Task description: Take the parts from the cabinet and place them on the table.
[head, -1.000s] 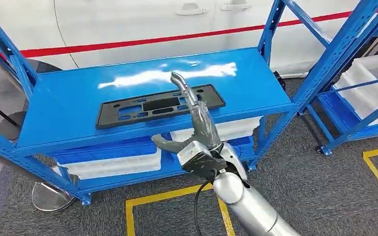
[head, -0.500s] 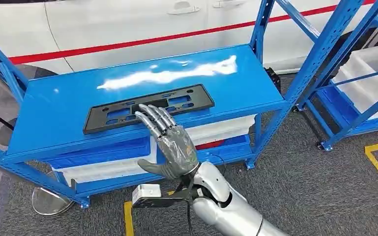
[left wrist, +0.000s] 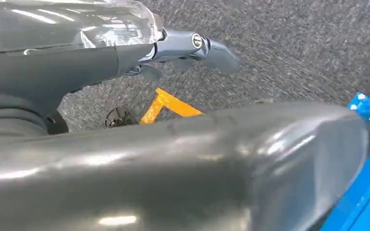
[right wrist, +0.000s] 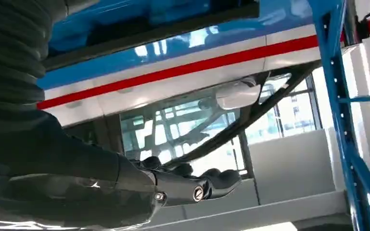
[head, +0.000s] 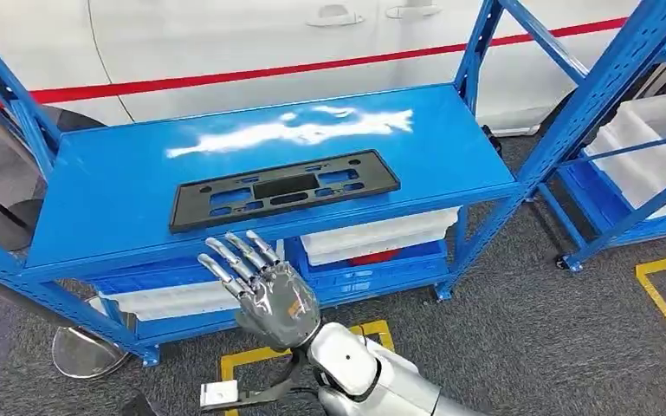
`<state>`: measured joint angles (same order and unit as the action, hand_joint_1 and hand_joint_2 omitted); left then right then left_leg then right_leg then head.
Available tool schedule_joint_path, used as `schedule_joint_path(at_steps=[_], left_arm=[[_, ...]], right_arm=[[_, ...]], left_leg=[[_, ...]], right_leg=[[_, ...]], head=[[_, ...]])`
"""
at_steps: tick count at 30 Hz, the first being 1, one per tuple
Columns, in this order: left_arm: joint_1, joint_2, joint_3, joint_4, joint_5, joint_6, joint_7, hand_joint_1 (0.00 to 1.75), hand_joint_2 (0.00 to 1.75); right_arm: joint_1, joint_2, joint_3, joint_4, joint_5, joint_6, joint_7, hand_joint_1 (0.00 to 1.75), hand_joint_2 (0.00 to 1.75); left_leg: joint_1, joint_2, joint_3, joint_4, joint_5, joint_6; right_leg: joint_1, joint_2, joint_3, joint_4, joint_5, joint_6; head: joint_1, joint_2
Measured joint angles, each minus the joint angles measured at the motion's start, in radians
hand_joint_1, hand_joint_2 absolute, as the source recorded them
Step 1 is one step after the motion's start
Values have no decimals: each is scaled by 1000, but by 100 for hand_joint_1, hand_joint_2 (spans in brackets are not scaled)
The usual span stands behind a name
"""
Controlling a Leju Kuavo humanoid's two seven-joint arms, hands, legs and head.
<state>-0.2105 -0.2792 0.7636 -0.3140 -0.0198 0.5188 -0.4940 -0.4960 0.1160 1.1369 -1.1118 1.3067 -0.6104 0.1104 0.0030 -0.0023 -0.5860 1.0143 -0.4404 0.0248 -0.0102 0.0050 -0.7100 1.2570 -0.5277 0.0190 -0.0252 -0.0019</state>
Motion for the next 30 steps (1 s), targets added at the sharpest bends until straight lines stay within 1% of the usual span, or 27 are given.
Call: schedule_joint_path(at_steps=[1, 2, 3, 4, 5, 6, 7, 8, 9, 10, 11, 12, 13, 14, 15, 17, 18, 19, 22, 23, 24, 25, 26, 27, 28, 29, 30], left_arm=[[-8, -2, -18, 1, 13, 0, 11, 0, 0], [-18, -5, -41, 3, 31, -6, 26, 0, 0], [-25, -9, -54, 5, 41, -18, 31, 0, 0], [-33, -9, -65, 5, 47, -58, 4, 0, 0], [-38, -10, -87, 5, 83, -109, -43, 0, 0], [-40, -10, -134, -19, 165, -122, -61, 0, 0], [-34, -10, -211, -103, 300, -79, -10, 0, 0], [-27, -10, -278, -177, 403, -14, 27, 0, 0], [-25, -11, -415, -255, 519, 96, 61, 0, 0], [-19, -1, -528, -286, 554, 129, 74, 0, 0], [-9, 9, -678, -324, 561, 130, 72, 0, 0], [1, 13, -767, -352, 572, 127, 65, 0, 0], [13, 18, -846, -376, 589, 121, 57, 0, 0], [21, 23, -904, -391, 598, 113, 49, 0, 0], [24, 25, -943, -402, 605, 109, 44, 0, 0], [24, 32, -1014, -428, 615, 107, 39, 0, 0], [22, 33, -1044, -439, 617, 108, 37, 0, 0], [21, 34, -1070, -449, 619, 108, 35, 0, 0], [23, 37, -1119, -470, 623, 111, 34, 0, 0], [22, 37, -1129, -477, 623, 116, 34, 0, 0], [21, 39, -1138, -484, 618, 124, 33, 0, 0], [19, 40, -1147, -488, 612, 132, 31, 0, 0], [18, 41, -1156, -489, 599, 142, 22, 0, 0], [18, 41, -1160, -489, 574, 148, 4, 0, 0], [18, 41, -1160, -488, 519, 151, -29, 0, 0], [18, 41, -1158, -486, 465, 153, -56, 0, 0], [21, 40, -1152, -482, 376, 153, -81, 0, 0]], right_arm=[[-10, 10, 40, 43, 73, -17, 49, 0, 175], [-9, 21, 82, 85, 179, -46, 106, 0, 175], [-10, 28, 102, 111, 230, -62, 127, 0, 175], [-9, 41, 116, 137, 252, -74, 163, 0, 175], [-11, 55, 130, 171, 255, -79, 231, 0, 175], [-17, 69, 150, 213, 257, -81, 312, 0, 175], [-20, 80, 173, 245, 258, -82, 370, 0, 175], [-20, 84, 184, 260, 259, -82, 382, 0, 175], [-21, 92, 195, 283, 260, -82, 381, 0, 175], [-22, 100, 199, 299, 261, -83, 377, 0, 175], [-24, 110, 201, 318, 259, -88, 369, 0, 175], [-31, 113, 200, 327, 258, -90, 366, 0, 175], [-44, 116, 198, 336, 257, -91, 361, 0, 175], [-51, 120, 196, 346, 257, -91, 354, 0, 175], [-54, 125, 193, 351, 257, -91, 350, 0, 175], [-62, 140, 180, 357, 257, -91, 339, 0, 175], [-64, 143, 171, 360, 257, -91, 333, 0, 175], [-66, 147, 165, 361, 257, -91, 330, 0, 175], [-65, 151, 149, 365, 257, -93, 324, 0, 175], [-66, 153, 144, 365, 257, -93, 317, 0, 175], [-66, 153, 131, 364, 257, -93, 306, 0, 175], [-63, 153, 118, 359, 257, -93, 297, 0, 175], [-57, 153, 102, 353, 257, -93, 286, 0, 175], [-48, 151, 87, 347, 258, -93, 273, 0, 175], [-35, 148, 66, 332, 257, -93, 251, 0, 175], [-18, 144, 44, 314, 256, -93, 230, 0, 175], [0, 139, 3, 281, 251, -93, 191, 0, 175]], left_leg=[[-3, 0, 3, 0, -1, 1], [-3, -2, 4, 0, -2, 1], [-10, -3, 2, 4, -4, -2], [-8, -3, -1, 4, -5, -5], [-5, -1, -2, 3, -4, -9], [-2, -1, -1, -1, -2, -15], [-5, -2, 0, -3, -1, -22], [0, -3, -3, 6, -11, -25], [-4, -2, -14, 38, -38, -31], [-1, -2, -43, 102, -77, -37], [5, -2, -86, 192, -119, -42], [8, -1, -118, 262, -146, -46], [10, -1, -141, 310, -152, -50], [13, -1, -137, 299, -131, -52], [15, -1, -114, 249, -95, -53], [18, -1, -27, 66, 0, -51], [17, -1, -2, 18, -6, -48], [10, -4, 0, 2, -6, -39], [7, -4, -8, 7, -3, -23], [14, -4, -3, -2, 3, -13], [12, -3, -2, -4, 4, -9], [12, -3, -2, -3, 4, -1], [11, -2, -4, -3, 4, 0], [9, -2, -4, -3, 3, 2], [8, -3, -5, -2, 3, 3], [6, -3, -4, -1, 2, 3], [5, -6, -3, 0, 1, 5]], right_leg=[[4, 0, 43, -90, 47, -9], [12, 0, 96, -195, 91, -25], [19, -2, 111, -229, 78, -33], [18, -5, 108, -235, 84, -27], [21, -3, 106, -235, 85, -28], [24, -3, 106, -235, 85, -31], [19, -3, 109, -245, 90, -38], [10, -7, 117, -256, 96, -41], [8, -8, 119, -258, 97, -45], [7, -11, 119, -258, 97, -46], [7, -15, 119, -258, 96, -46], [7, -16, 117, -258, 96, -47], [6, -15, 117, -256, 95, -46], [6, -13, 118, -256, 95, -45], [6, -8, 119, -254, 93, -43], [3, -2, 123, -247, 87, -34], [5, -1, 121, -244, 84, -28], [9, 0, 115, -236, 83, -23], [7, -1, 112, -242, 89, -7], [4, 0, 109, -238, 81, 0], [2, -1, 103, -217, 65, 5], [2, -2, 75, -159, 29, 9], [2, -2, 33, -73, -13, 12], [2, -2, -7, 6, -42, 14], [2, -2, -40, 66, -56, 14], [3, -2, -49, 77, -46, 13], [4, -2, -34, 38, -12, 8]], head=[[0, 0], [0, 0], [-2, 0], [-1, 0], [-2, 0], [-1, 0], [-2, 0], [1, 0], [-7, 0], [-9, 0], [-9, 0], [-8, 0], [-9, 0], [-8, 0], [-9, 0], [-9, 0], [-8, 0], [-9, 0], [-5, 0], [-6, 0], [-4, 0], [-3, 0], [-3, 0], [-3, 0], [-3, 0], [-3, 0], [-2, 0]])
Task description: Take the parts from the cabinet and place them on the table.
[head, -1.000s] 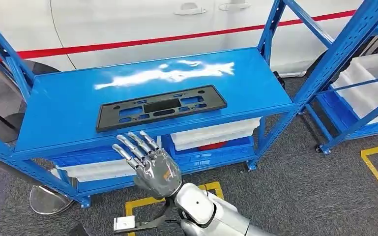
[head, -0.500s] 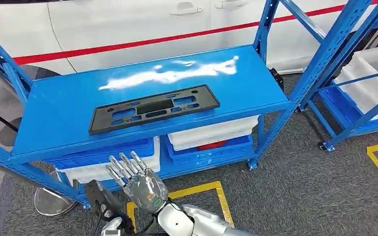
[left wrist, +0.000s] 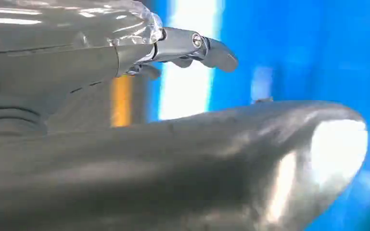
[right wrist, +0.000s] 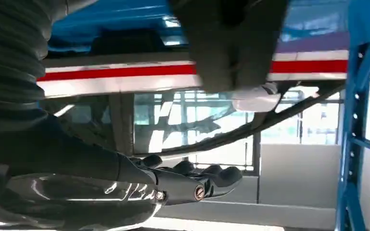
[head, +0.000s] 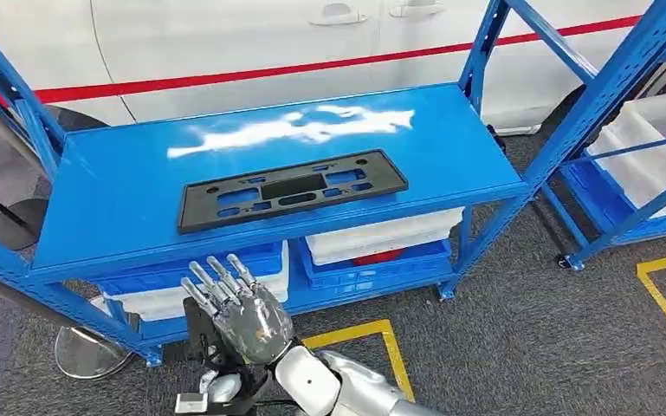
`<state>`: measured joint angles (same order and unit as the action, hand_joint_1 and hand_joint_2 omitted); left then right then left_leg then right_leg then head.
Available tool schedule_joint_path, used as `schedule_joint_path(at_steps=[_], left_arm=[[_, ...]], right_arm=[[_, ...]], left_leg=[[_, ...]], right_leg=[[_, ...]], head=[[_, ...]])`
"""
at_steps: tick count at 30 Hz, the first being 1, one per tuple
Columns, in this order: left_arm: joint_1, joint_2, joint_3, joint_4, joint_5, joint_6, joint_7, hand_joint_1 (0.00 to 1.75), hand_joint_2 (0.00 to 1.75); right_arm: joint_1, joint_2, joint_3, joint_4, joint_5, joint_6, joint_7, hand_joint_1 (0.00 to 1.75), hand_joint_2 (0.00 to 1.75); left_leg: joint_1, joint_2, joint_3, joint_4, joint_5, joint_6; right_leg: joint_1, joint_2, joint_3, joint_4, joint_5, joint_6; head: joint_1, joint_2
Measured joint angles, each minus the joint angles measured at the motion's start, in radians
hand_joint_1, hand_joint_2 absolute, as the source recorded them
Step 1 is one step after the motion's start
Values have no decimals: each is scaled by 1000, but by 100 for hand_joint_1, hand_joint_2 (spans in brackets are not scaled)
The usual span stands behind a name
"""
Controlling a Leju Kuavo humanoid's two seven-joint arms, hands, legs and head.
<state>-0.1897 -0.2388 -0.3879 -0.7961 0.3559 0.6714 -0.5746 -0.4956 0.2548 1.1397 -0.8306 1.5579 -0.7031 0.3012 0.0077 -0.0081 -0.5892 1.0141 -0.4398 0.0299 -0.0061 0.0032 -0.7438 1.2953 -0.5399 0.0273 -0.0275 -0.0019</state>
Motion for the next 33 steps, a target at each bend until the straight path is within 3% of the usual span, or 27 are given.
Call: schedule_joint_path(at_steps=[2, 3, 4, 5, 7, 8, 9, 10, 12, 13, 14, 15, 16, 18, 19, 20, 23, 24, 25, 27, 28, 29, 30, 33], left_arm=[[28, 25, 60, 55, -210, -43, 27, 0, 0], [52, 62, 116, 114, -275, -114, -15, 0, 0], [97, 95, 191, 189, -342, -235, -75, 0, 0], [135, 121, 274, 228, -352, -318, -95, 0, 0], [232, 168, 399, 286, -367, -365, -111, 0, 0], [241, 182, 443, 313, -375, -364, -117, 0, 0], [240, 188, 479, 341, -389, -365, -121, 0, 0], [236, 190, 506, 361, -396, -366, -123, 0, 0], [237, 195, 566, 411, -411, -382, -123, 0, 0], [238, 197, 595, 436, -419, -389, -123, 0, 0], [239, 198, 612, 452, -422, -400, -123, 0, 0], [241, 198, 629, 467, -430, -417, -123, 0, 0], [241, 201, 644, 477, -440, -435, -123, 0, 0], [240, 204, 668, 491, -457, -452, -124, 0, 0], [237, 204, 678, 501, -461, -455, -124, 0, 0], [236, 204, 686, 506, -464, -456, -125, 0, 0], [236, 205, 703, 518, -467, -457, -125, 0, 0], [236, 205, 706, 520, -467, -457, -125, 0, 0], [235, 205, 708, 521, -467, -458, -125, 0, 0], [233, 206, 712, 527, -472, -454, -125, 0, 0], [232, 206, 714, 530, -477, -449, -125, 0, 0], [233, 206, 717, 533, -482, -446, -125, 0, 0], [233, 206, 722, 534, -485, -446, -125, 0, 0], [231, 206, 733, 534, -497, -450, -125, 0, 0]], right_arm=[[35, -10, -106, -76, -33, 0, -135, 0, 175], [60, -20, -163, -109, -45, 3, -220, 0, 175], [82, -31, -251, -153, -60, 2, -304, 0, 175], [95, -37, -324, -189, -74, 1, -346, 0, 175], [127, -42, -447, -266, -79, 1, -386, 0, 175], [150, -45, -500, -310, -78, 1, -407, 0, 175], [170, -43, -551, -351, -79, 0, -432, 0, 175], [184, -39, -586, -378, -83, 0, -450, 0, 175], [208, -36, -681, -449, -104, 1, -506, 0, 175], [222, -36, -733, -484, -124, 1, -533, 0, 175], [233, -36, -770, -504, -135, 1, -550, 0, 175], [243, -36, -808, -528, -151, 1, -567, 0, 175], [251, -35, -844, -555, -169, 1, -587, 0, 175], [269, -34, -908, -606, -219, 1, -635, 0, 175], [275, -34, -938, -626, -236, 1, -649, 0, 175], [280, -33, -964, -642, -242, 1, -655, 0, 175], [293, -32, -999, -675, -247, 1, -662, 0, 175], [296, -32, -1008, -685, -247, 1, -663, 0, 175], [297, -32, -1015, -692, -248, 1, -664, 0, 175], [304, -32, -1034, -703, -248, 1, -671, 0, 175], [313, -32, -1043, -708, -248, 1, -678, 0, 175], [322, -32, -1052, -710, -248, 2, -685, 0, 175], [332, -32, -1059, -712, -248, 2, -691, 0, 175], [349, -32, -1068, -716, -226, 2, -690, 0, 175]], left_leg=[[-6, -8, 8, -1, -3, -2], [-4, -6, 14, -4, -6, -4], [-9, 0, 18, -7, -10, -10], [-4, 8, 20, -6, -14, -17], [0, 21, 25, -8, -17, -26], [-11, 17, 26, -8, -19, -31], [-9, 13, 19, 4, -32, -36], [-8, 11, -1, 49, -65, -41], [1, 12, -72, 205, -140, -51], [4, 12, -105, 276, -162, -56], [6, 12, -118, 299, -159, -59], [9, 12, -106, 272, -131, -62], [13, 12, -73, 205, -90, -63], [16, 12, 20, 21, -12, -61], [10, 11, 30, 2, -32, -55], [7, 8, 30, 0, -26, -43], [4, 8, 29, -3, -21, -25], [9, 11, 31, -11, -14, -14], [8, 11, 30, -12, -12, -9], [6, 11, 25, -12, -10, -3], [5, 11, 23, -12, -10, -3], [5, 11, 23, -11, -10, -3], [5, 10, 23, -11, -10, -3], [5, 9, 27, -8, -13, -8]], right_leg=[[6, 1, 92, -186, 98, -20], [12, 4, 134, -268, 111, -36], [16, 4, 147, -279, 102, -46], [18, 8, 147, -284, 105, -46], [22, 23, 143, -284, 105, -47], [11, 18, 149, -297, 107, -49], [5, 8, 157, -302, 109, -48], [2, -3, 159, -304, 107, -52], [2, -12, 161, -304, 106, -55], [2, -13, 160, -302, 105, -55], [1, -13, 160, -300, 104, -55], [0, -12, 160, -298, 102, -54], [-1, -9, 161, -295, 100, -51], [-3, -7, 163, -285, 93, -41], [3, -7, 161, -281, 90, -34], [2, -5, 159, -279, 91, -29], [0, -4, 161, -283, 96, -13], [-4, -4, 158, -270, 84, -7], [-5, -4, 143, -236, 55, -3], [-7, -3, 69, -78, -32, 3], [-7, -3, 33, -1, -60, 5], [-7, -3, 15, 35, -63, 5], [-7, -3, 22, 21, -42, 4], [-7, -4, 138, -203, 75, -7]], head=[[1, 0], [1, 0], [0, 0], [6, 0], [4, 0], [4, 0], [4, 0], [-2, 0], [-2, 0], [-3, 0], [-2, 0], [-2, 0], [-2, 0], [-3, 0], [-2, 0], [-1, 0], [-1, 0], [-1, 0], [0, 0], [0, 0], [0, 0], [0, 0], [0, 0], [0, 0]])
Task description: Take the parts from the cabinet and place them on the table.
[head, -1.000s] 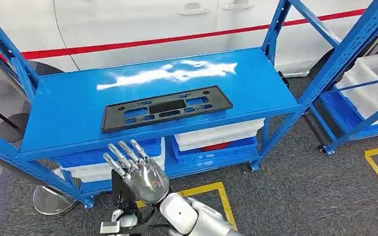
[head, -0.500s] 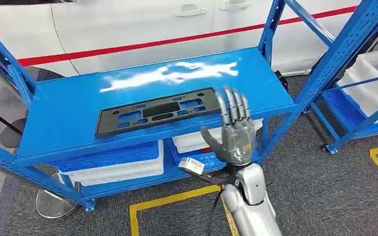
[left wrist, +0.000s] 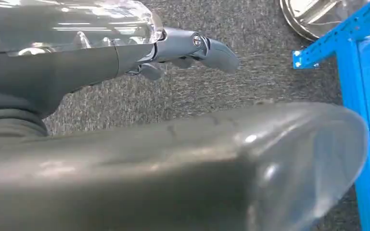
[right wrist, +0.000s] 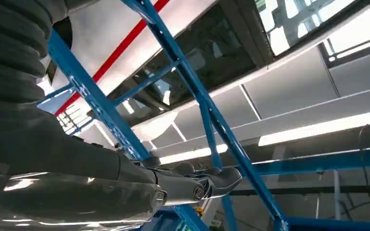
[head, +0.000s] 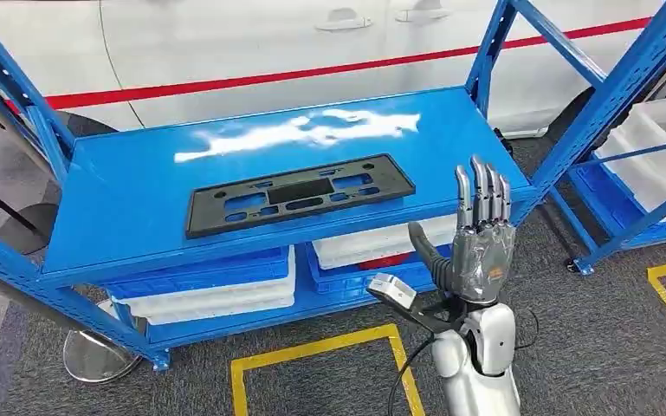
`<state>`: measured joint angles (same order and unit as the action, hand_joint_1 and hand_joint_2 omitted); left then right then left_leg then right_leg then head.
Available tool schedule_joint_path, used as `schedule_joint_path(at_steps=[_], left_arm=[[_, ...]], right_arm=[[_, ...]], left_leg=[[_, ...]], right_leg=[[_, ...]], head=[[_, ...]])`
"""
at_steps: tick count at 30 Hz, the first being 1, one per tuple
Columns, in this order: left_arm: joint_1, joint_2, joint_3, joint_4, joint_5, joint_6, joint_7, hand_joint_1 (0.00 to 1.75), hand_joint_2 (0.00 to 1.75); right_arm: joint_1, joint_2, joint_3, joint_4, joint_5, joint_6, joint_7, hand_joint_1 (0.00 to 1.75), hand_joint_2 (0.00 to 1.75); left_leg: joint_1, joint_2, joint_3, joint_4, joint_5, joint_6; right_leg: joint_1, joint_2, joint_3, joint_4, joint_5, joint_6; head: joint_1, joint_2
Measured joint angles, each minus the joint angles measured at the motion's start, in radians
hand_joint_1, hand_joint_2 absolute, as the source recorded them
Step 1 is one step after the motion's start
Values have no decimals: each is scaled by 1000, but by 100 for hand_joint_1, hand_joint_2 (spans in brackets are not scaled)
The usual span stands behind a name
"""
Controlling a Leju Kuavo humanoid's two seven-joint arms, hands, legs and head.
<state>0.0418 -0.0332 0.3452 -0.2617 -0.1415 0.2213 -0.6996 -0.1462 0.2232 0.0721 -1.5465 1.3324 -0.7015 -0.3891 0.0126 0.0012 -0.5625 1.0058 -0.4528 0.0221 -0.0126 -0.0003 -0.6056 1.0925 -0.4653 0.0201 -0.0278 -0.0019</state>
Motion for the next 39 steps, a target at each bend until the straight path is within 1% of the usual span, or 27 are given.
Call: schedule_joint_path(at_steps=[1, 2, 4, 5, 6, 7, 9, 10, 11, 12, 13, 15, 16, 17, 20, 21, 22, 23, 25, 26, 27, 28, 30, 31, 32, 38, 39], left_arm=[[0, 0, 3, 0, -9, -6, 0, 0, 0], [1, 0, 10, -1, -16, -10, 0, 0, 0], [0, 0, 23, -3, -34, -7, 0, 0, 0], [1, 0, 27, -4, -49, -3, 0, 0, 0], [1, 1, 32, -7, -59, 1, -1, 0, 0], [2, 2, 39, -7, -65, 2, -2, 0, 0], [-1, 2, 55, -7, -76, 1, -2, 0, 0], [-1, 2, 65, -7, -78, -2, -2, 0, 0], [-3, 2, 76, -7, -77, -4, -2, 0, 0], [-3, 2, 89, -5, -76, -6, 1, 0, 0], [-7, 2, 100, -2, -77, -8, 5, 0, 0], [-16, 3, 124, 2, -81, -27, 21, 0, 0], [-20, 3, 132, 3, -87, -41, 22, 0, 0], [-27, 3, 142, 4, -93, -58, 21, 0, 0], [-35, 3, 162, 5, -112, -99, 15, 0, 0], [-37, 1, 169, 5, -116, -108, 14, 0, 0], [-39, 2, 173, 6, -119, -112, 12, 0, 0], [-42, 2, 176, 6, -119, -113, 10, 0, 0], [-44, 2, 182, 6, -119, -113, 10, 0, 0], [-44, 2, 185, 6, -119, -113, 9, 0, 0], [-44, 2, 190, 8, -119, -116, 9, 0, 0], [-44, 2, 193, 8, -120, -122, 8, 0, 0], [-45, 1, 198, 10, -123, -136, 5, 0, 0], [-47, 1, 202, 10, -124, -147, 3, 0, 0], [-50, 1, 204, 10, -125, -155, 3, 0, 0], [-51, 1, 206, 10, -126, -158, 2, 0, 0], [-52, 1, 211, 10, -127, -164, 1, 0, 0]], right_arm=[[6, 0, -3, -3, 15, 0, 3, 0, 175], [13, 0, -3, -3, 24, 0, 8, 0, 175], [35, -3, 5, -3, 34, 0, 75, 0, 175], [40, -7, 16, -2, 50, 0, 95, 0, 175], [40, -10, 26, 1, 69, 0, 95, 0, 175], [40, -10, 33, 5, 77, 0, 97, 0, 175], [44, -9, 44, 22, 91, 1, 98, 0, 175], [46, -9, 45, 35, 98, 1, 98, 0, 175], [48, -10, 48, 53, 104, 1, 98, 0, 175], [49, -10, 56, 76, 112, 1, 103, 0, 175], [50, -10, 64, 91, 125, 1, 109, 0, 175], [47, -9, 113, 148, 168, 1, 140, 0, 175], [46, -9, 145, 177, 190, 1, 164, 0, 175], [42, -9, 178, 210, 211, 1, 195, 0, 175], [22, -6, 265, 311, 231, 1, 260, 0, 175], [12, -3, 290, 341, 231, 1, 267, 0, 175], [5, -1, 310, 365, 230, 1, 273, 0, 175], [-3, 0, 325, 383, 230, 1, 274, 0, 175], [-7, 0, 344, 417, 230, 1, 279, 0, 175], [-7, 0, 349, 430, 230, 1, 279, 0, 175], [-8, -1, 354, 445, 227, 1, 278, 0, 175], [-14, -1, 360, 462, 220, 1, 275, 0, 175], [-40, -5, 373, 499, 195, 1, 244, 0, 175], [-56, -5, 377, 516, 184, 1, 224, 0, 175], [-72, -4, 381, 535, 183, 1, 214, 0, 175], [-77, -3, 384, 541, 183, 1, 211, 0, 175], [-82, -3, 390, 552, 183, 1, 208, 0, 175]], left_leg=[[-4, 0, -1, 2, -2, -4], [-9, -1, -5, 8, -6, -10], [-8, 0, -4, 2, -3, -20], [-8, 0, -3, 1, -2, -27], [-6, 0, -6, 6, -10, -32], [-4, -1, -14, 33, -32, -37], [-1, 0, -81, 179, -113, -44], [-1, 0, -117, 254, -142, -47], [-1, 0, -138, 299, -151, -49], [-1, 0, -139, 300, -137, -49], [-1, 0, -122, 260, -106, -48], [-1, 0, -32, 77, -11, -40], [-2, 1, -7, 16, -7, -34], [-8, 0, -2, 3, -10, -30], [-11, -4, -6, 7, -6, -20], [1, -3, 0, -6, 2, -10], [1, -1, 1, -9, 4, -5], [1, -1, 0, -9, 6, 0], [0, -1, -2, -8, 5, 2], [0, -1, -2, -8, 5, 3], [0, -1, -2, -8, 5, 2], [0, -2, 0, -8, 4, 1], [1, -2, 4, -6, 1, -3], [1, -2, 4, -5, -1, -6], [-7, -3, 1, 0, -4, -13], [-7, -3, 0, 1, -4, -16], [-6, -3, -1, -1, -2, -21]], right_leg=[[2, 0, 28, -59, 4, -6], [6, 0, 33, -74, 0, -8], [10, 1, 29, -71, 0, -14], [7, 1, 29, -75, 2, -22], [-1, 1, 33, -84, 9, -31], [-1, 1, 34, -86, 9, -37], [1, -1, 34, -85, 8, -42], [3, -2, 33, -85, 7, -43], [4, -3, 33, -85, 7, -44], [4, -2, 34, -84, 7, -44], [4, -2, 34, -83, 6, -44], [4, 1, 37, -78, 2, -41], [5, 1, 36, -76, 0, -38], [11, 2, 32, -70, -2, -33], [8, 0, 32, -77, 3, -18], [12, 1, 30, -72, -2, -11], [9, 1, 25, -53, -19, -7], [8, 1, 1, 1, -56, -3], [3, 1, -79, 169, -135, 3], [2, 1, -108, 227, -150, 6], [0, 1, -117, 241, -142, 7], [-2, 0, -102, 206, -109, 8], [-4, 0, -21, 39, -17, 4], [-4, 0, 22, -48, 14, -1], [4, 0, 30, -73, -1, -5], [2, 1, 29, -73, 2, -8], [2, 1, 27, -72, 3, -11]], head=[[0, 0], [-2, 0], [-1, 0], [0, 0], [-1, 0], [-2, 0], [-3, 0], [-3, 0], [-3, 0], [-3, 0], [-3, 0], [-3, 0], [-3, 0], [-3, 0], [-1, 0], [-2, 0], [-1, 0], [0, 0], [0, 0], [0, 0], [0, 0], [0, 0], [0, 0], [1, 0], [0, 0], [0, 0], [-1, 0]])
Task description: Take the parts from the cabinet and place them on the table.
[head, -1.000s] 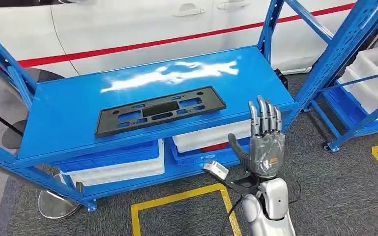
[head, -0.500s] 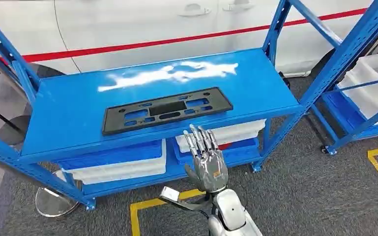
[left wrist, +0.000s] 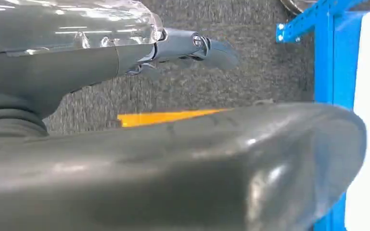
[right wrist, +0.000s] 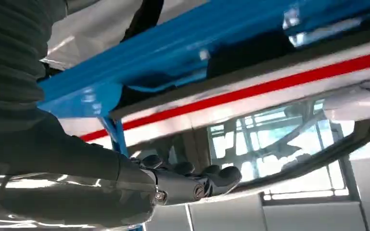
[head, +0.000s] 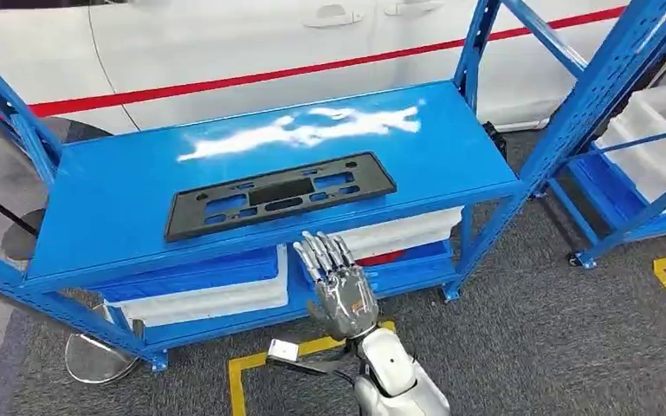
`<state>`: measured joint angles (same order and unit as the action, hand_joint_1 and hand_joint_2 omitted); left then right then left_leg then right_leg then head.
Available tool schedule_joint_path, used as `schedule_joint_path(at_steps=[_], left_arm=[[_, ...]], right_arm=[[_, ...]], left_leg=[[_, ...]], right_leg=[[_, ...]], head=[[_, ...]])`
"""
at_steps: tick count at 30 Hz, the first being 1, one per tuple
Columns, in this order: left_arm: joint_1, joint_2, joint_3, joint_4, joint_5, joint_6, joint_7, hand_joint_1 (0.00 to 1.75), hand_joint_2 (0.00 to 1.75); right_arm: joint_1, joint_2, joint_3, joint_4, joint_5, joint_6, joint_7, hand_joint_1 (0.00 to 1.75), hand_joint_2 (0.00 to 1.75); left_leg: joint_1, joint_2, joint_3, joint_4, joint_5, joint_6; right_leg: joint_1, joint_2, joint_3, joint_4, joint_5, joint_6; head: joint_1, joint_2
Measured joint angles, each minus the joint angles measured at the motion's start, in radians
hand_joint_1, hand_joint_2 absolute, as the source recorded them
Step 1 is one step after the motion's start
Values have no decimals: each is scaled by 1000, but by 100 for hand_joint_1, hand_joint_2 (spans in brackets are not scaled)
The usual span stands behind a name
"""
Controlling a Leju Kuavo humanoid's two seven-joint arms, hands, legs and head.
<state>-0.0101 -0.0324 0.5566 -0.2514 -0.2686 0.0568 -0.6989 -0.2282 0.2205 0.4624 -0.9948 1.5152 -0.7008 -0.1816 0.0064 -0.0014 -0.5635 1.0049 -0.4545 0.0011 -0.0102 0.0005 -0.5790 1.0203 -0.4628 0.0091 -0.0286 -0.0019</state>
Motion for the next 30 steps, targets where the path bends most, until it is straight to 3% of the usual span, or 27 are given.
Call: schedule_joint_path(at_steps=[1, 2, 3, 4, 5, 6, 8, 10, 11, 13, 15, 18, 19, 20, 21, 23, 24, 25, 28, 29, 30], left_arm=[[0, 0, 3, 0, 0, -2, 0, 0, 0], [-2, 0, 14, 0, -4, -13, 0, 0, 0], [-4, -3, 22, 1, -11, -21, -2, 0, 0], [-1, -5, 32, 1, -13, -27, -2, 0, 0], [-1, -5, 34, 1, -13, -30, -2, 0, 0], [-2, -5, 36, 1, -15, -32, -2, 0, 0], [-3, -5, 41, 1, -16, -35, -2, 0, 0], [-8, -6, 44, 1, -17, -35, -2, 0, 0], [-9, -6, 47, 1, -18, -36, -2, 0, 0], [-7, -7, 53, 1, -18, -37, -2, 0, 0], [-7, -12, 56, 1, -24, -38, -3, 0, 0], [-8, -13, 66, 1, -32, -43, -3, 0, 0], [-8, -13, 69, 1, -39, -46, -3, 0, 0], [-7, -13, 74, 1, -47, -50, -3, 0, 0], [-7, -14, 79, 1, -52, -53, -3, 0, 0], [-8, -16, 84, 1, -62, -53, -3, 0, 0], [-8, -19, 86, 1, -66, -54, -3, 0, 0], [-12, -20, 88, 1, -68, -54, -3, 0, 0], [-12, -20, 92, 1, -81, -54, -2, 0, 0], [-10, -20, 95, 1, -85, -54, -2, 0, 0], [-8, -19, 99, 1, -91, -54, -3, 0, 0]], right_arm=[[-2, 1, 2, 4, -1, 0, 0, 0, 175], [-16, 15, 7, 25, -1, 0, 5, 0, 175], [-41, 27, 17, 41, -5, 0, 13, 0, 175], [-46, 27, 19, 55, -7, 0, 16, 0, 175], [-48, 27, 21, 60, -7, 0, 18, 0, 175], [-52, 27, 21, 64, -7, 0, 20, 0, 175], [-62, 32, 22, 70, -8, 0, 22, 0, 175], [-70, 34, 22, 75, -8, 0, 23, 0, 175], [-73, 35, 23, 78, -8, 0, 23, 0, 0], [-80, 35, 27, 85, -8, 0, 23, 0, 0], [-84, 35, 28, 87, -18, 0, 23, 0, 0], [-93, 38, 27, 120, -154, 0, -35, 0, 0], [-93, 38, 27, 129, -170, 0, -35, 0, 0], [-95, 38, 27, 138, -169, 0, -27, 0, 0], [-97, 38, 27, 145, -169, 0, -24, 0, 0], [-104, 41, 27, 152, -161, 0, -8, 0, 0], [-110, 41, 27, 157, -158, 0, 0, 0, 0], [-113, 41, 27, 164, -156, 0, 4, 0, 0], [-117, 42, 28, 182, -142, 0, 28, 0, 0], [-120, 43, 28, 185, -142, 0, 31, 0, 0], [-123, 48, 28, 188, -148, 0, 32, 0, 0]], left_leg=[[0, 0, 0, -1, 0, -2], [8, 0, -2, 2, -8, -21], [9, 0, -73, 166, -104, -30], [9, 0, -151, 323, -152, -35], [9, 0, -146, 308, -128, -34], [9, 1, -119, 244, -85, -32], [9, 1, -29, 60, 11, -26], [2, -1, -6, 10, -5, -17], [1, -3, -9, 13, -5, -13], [-2, -4, -9, 12, -4, -3], [9, -3, -1, 0, 3, 9], [9, -7, -1, 0, 0, 17], [9, -12, -1, 0, 0, 18], [9, -20, 1, 1, -1, 18], [9, -27, 3, 1, -2, 16], [9, -45, 11, 1, -6, 11], [11, -53, 11, 2, -9, 8], [5, -59, 1, 7, -9, 3], [18, -85, -3, -1, -4, -19], [16, -91, -2, -4, -4, -25], [16, -77, 0, 1, -12, -29]], right_leg=[[1, 1, 0, 1, 0, -2], [-4, 0, 5, -13, 7, -25], [-1, -2, 7, -14, 7, -35], [4, -3, 6, -12, 4, -39], [4, -3, 7, -11, 3, -38], [4, -1, 9, -8, 1, -38], [4, 1, 13, -1, -7, -32], [9, 2, 11, 7, -14, -22], [8, 0, 10, 4, -12, -17], [7, 0, 12, -1, -10, -6], [6, 0, 3, 27, -34, 5], [4, 0, -111, 250, -138, 14], [4, 0, -144, 305, -147, 14], [3, 0, -152, 306, -127, 14], [3, 0, -137, 262, -89, 11], [3, 15, -59, 94, 8, 3], [0, 60, -30, 20, 23, -2], [-4, 91, -26, 8, 19, -2], [8, 68, -28, 8, 17, -13], [0, 62, -25, 1, 20, -19], [-7, 51, -15, -9, 23, -25]], head=[[0, 0], [0, 0], [-1, 0], [-1, 0], [-1, 0], [-1, 0], [-1, 0], [-1, 0], [1, 0], [1, 0], [1, 0], [4, 0], [4, 0], [4, 0], [4, 0], [4, 0], [5, 0], [2, 0], [3, 0], [3, 0], [2, 0]])
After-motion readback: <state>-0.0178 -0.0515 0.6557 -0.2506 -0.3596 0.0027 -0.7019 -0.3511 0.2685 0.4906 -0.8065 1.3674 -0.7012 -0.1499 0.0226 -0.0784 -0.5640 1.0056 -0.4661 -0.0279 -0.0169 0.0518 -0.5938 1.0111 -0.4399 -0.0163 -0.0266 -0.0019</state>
